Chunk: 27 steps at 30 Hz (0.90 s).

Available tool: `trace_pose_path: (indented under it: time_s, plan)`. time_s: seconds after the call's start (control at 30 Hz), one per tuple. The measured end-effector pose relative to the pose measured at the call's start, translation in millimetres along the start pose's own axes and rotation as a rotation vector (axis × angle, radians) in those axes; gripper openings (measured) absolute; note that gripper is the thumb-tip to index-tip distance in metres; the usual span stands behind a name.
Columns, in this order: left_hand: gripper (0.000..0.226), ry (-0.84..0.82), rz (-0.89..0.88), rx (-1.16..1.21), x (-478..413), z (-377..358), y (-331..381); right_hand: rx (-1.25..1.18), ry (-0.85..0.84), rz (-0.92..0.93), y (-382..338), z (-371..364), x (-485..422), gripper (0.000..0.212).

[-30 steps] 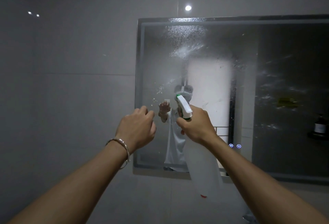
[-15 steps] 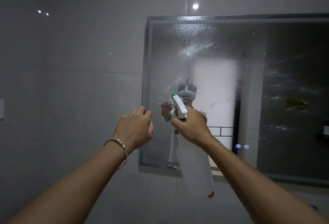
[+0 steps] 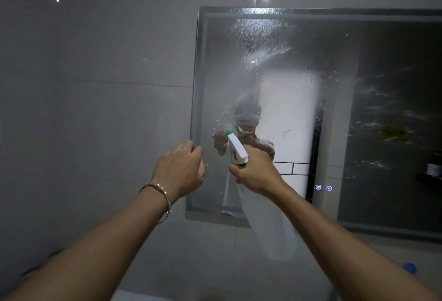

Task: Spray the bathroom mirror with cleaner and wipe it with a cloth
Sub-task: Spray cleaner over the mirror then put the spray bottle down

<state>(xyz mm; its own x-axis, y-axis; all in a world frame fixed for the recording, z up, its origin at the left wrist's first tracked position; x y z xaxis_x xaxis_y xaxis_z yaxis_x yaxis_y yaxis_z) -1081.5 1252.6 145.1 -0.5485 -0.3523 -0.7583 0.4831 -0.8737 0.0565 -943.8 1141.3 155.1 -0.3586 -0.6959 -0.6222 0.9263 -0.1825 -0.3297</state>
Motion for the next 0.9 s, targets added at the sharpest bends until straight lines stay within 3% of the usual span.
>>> trace_pose_path:
  time_s: [0.23,0.53,0.9]
  plan:
    - [0.027,-0.041,0.025,-0.004,10.2,-15.8,-6.4,-0.086,-0.108,-0.052,4.8,-14.3,9.1,0.012]
    - [0.028,-0.08,0.04,0.028,20.9,-31.9,-15.2,0.02,-0.071,-0.089,11.0,-32.2,16.8,0.012]
    - [0.024,-0.094,0.021,0.023,27.1,-44.1,-11.4,-0.024,-0.113,-0.11,15.4,-32.6,26.9,0.014]
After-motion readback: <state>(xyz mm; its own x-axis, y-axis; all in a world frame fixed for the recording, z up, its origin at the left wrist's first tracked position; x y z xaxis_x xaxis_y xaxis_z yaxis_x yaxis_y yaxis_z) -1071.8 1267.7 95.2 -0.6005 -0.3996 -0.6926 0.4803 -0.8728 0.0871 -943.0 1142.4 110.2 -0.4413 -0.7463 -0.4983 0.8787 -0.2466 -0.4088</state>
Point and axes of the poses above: each hand's wrist, its own x-axis away from the middle knuckle, its own z-axis out of the back of the hand, y = z × x, the point moved 1 cm from there along -x, towards the middle knuckle, and after that the axes turned 12 degrees about x, right-handed, at the moved point
